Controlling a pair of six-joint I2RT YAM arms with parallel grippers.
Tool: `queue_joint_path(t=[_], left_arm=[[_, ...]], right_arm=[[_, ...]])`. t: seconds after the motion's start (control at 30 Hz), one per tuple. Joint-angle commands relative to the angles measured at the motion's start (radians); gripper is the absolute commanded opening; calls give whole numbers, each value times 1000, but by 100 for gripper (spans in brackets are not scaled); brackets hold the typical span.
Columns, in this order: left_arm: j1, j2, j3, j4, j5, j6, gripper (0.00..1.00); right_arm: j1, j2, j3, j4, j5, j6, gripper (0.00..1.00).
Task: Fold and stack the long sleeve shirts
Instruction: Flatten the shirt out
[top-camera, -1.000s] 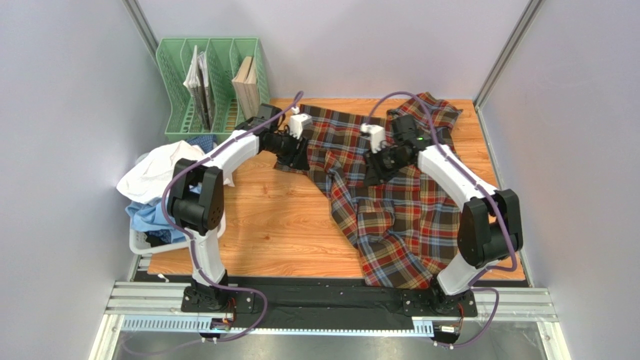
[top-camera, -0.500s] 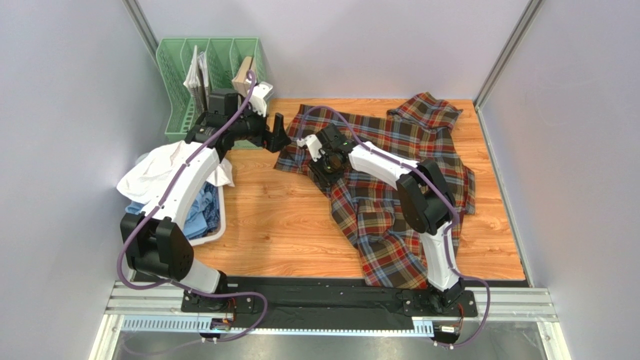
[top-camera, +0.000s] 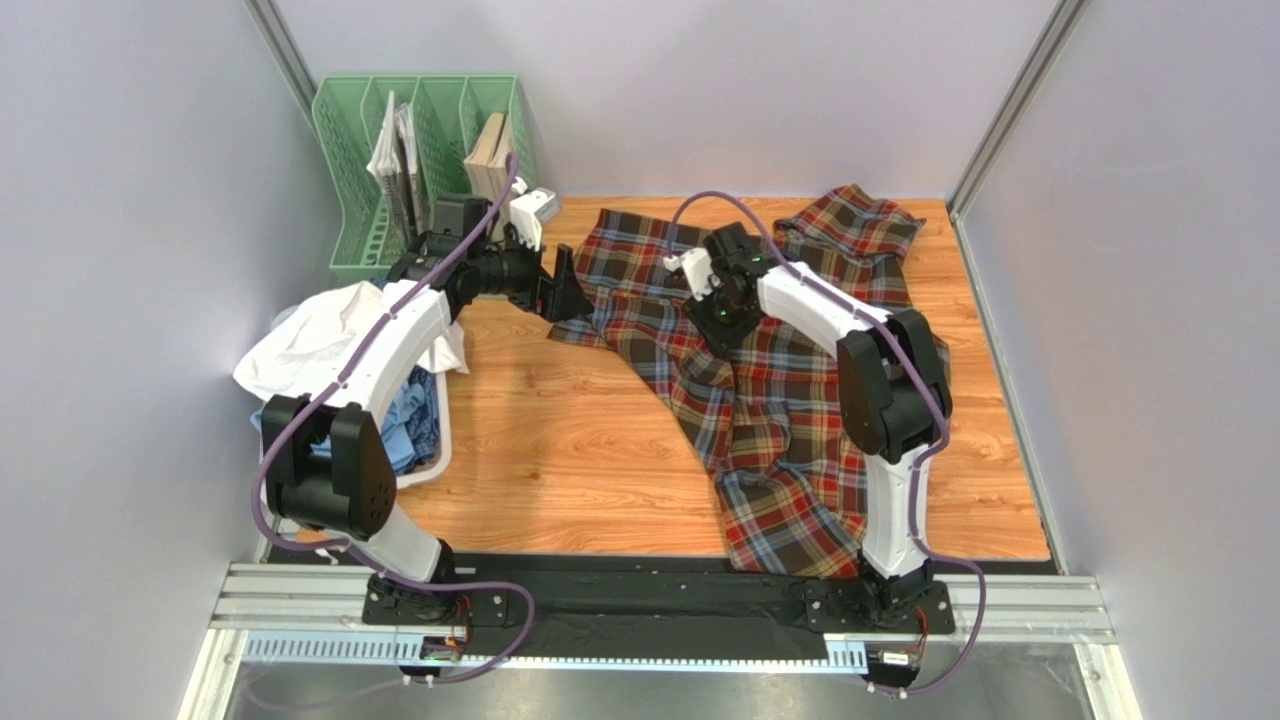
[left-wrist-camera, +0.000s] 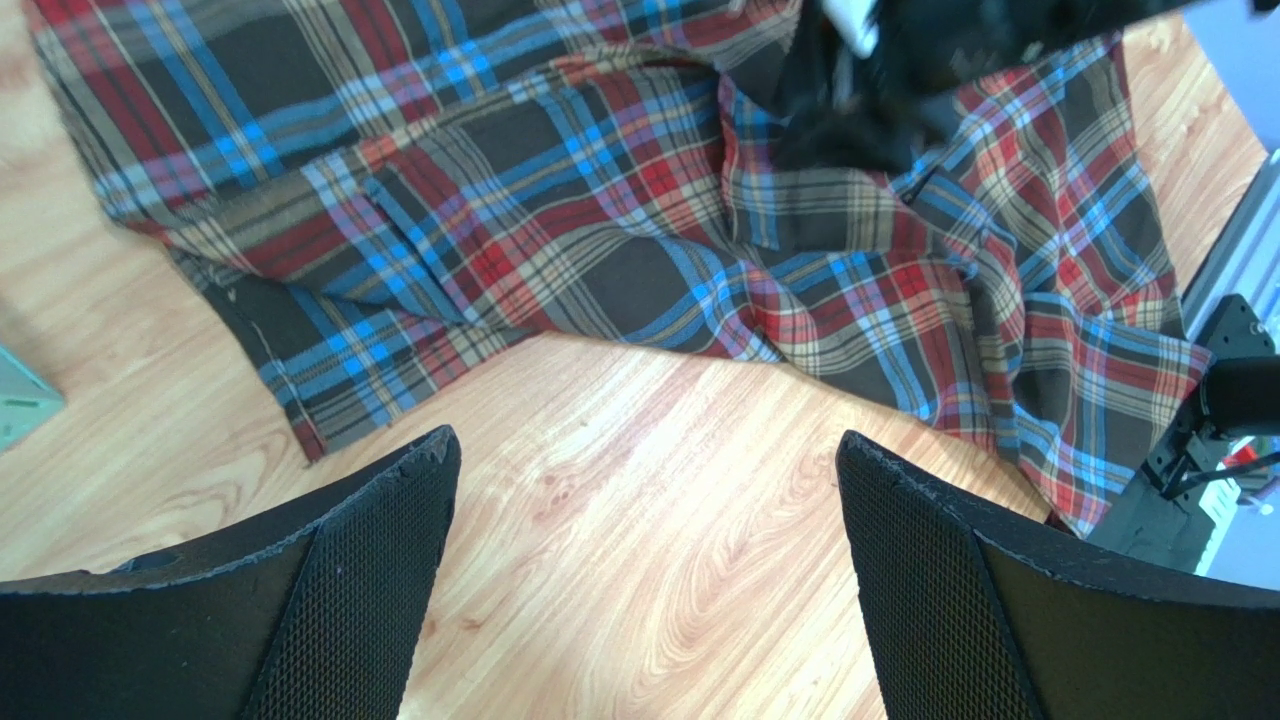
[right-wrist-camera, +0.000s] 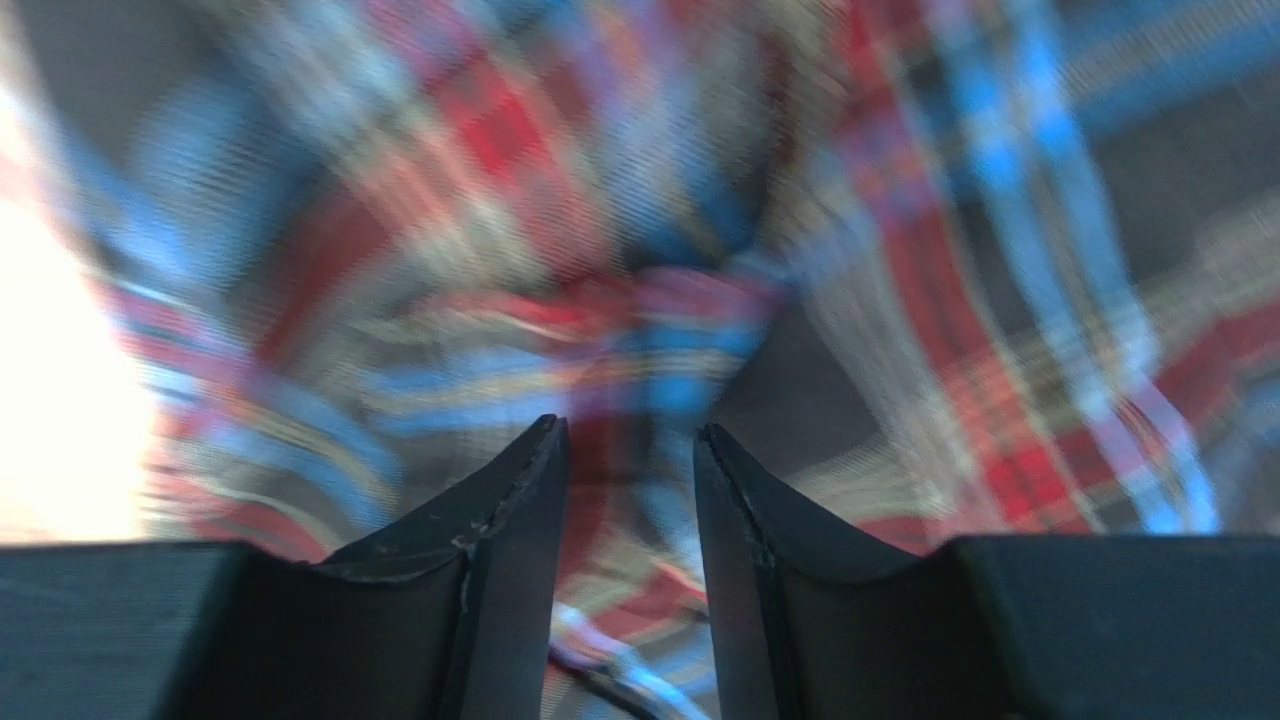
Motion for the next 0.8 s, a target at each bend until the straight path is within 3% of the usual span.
queue_joint_path(t=[0.0,0.13,0.3,0.5,0.77], left_arm=[[5,25,33,6,6,9,99],[5,25,15,-3,-9,30,99],[5,31,7,-2,-10,24,99],[5,24,7,2,-23,10,99],[5,-11,9,-14,-48,9,99]], right_arm=[[-77,-38,-21,-40,-6,-90,43],[-157,-72,-15,-73,-77,-104,47],[-161,-119,27,-76,-72,-69,46],[-50,-193,36,-64,-57,-18,45],[43,-93,47,-25,57,5,44]])
